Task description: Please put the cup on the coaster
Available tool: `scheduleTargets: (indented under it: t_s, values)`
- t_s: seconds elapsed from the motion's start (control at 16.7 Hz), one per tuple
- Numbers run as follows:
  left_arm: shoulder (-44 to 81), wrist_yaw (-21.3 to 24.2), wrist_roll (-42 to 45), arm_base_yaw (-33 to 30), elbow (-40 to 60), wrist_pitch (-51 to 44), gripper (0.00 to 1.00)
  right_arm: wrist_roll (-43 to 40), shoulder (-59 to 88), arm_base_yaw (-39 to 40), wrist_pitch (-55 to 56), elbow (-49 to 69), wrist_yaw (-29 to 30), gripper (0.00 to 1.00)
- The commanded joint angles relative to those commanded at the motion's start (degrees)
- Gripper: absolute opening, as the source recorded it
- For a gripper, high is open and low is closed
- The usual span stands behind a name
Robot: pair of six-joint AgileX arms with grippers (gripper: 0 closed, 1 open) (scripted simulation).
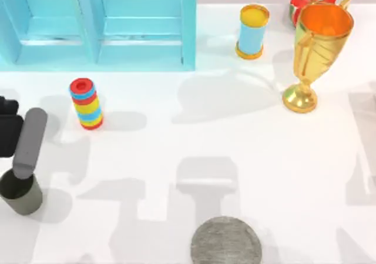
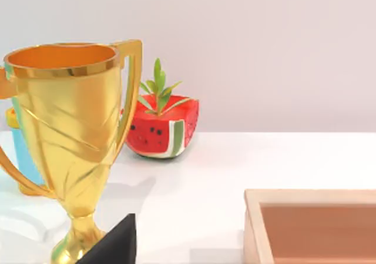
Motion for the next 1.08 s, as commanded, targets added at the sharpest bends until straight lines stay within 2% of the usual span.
scheduleTargets:
  t_s: [0.36,0.72,1.08]
  values:
    - [5.01,0.0,0.2,0.1,-11.37,17.36,1.0,0.0,0.0,0.0,0.0,0.0,0.0,1.0]
    - [6.06,0.0,0.31,0.13,-13.69,20.07,1.0,0.0,0.0,0.0,0.0,0.0,0.0,1.0]
    - [6.06,0.0,0.31,0.13,-13.69,20.07,0.55,0.0,0.0,0.0,0.0,0.0,0.0,1.0]
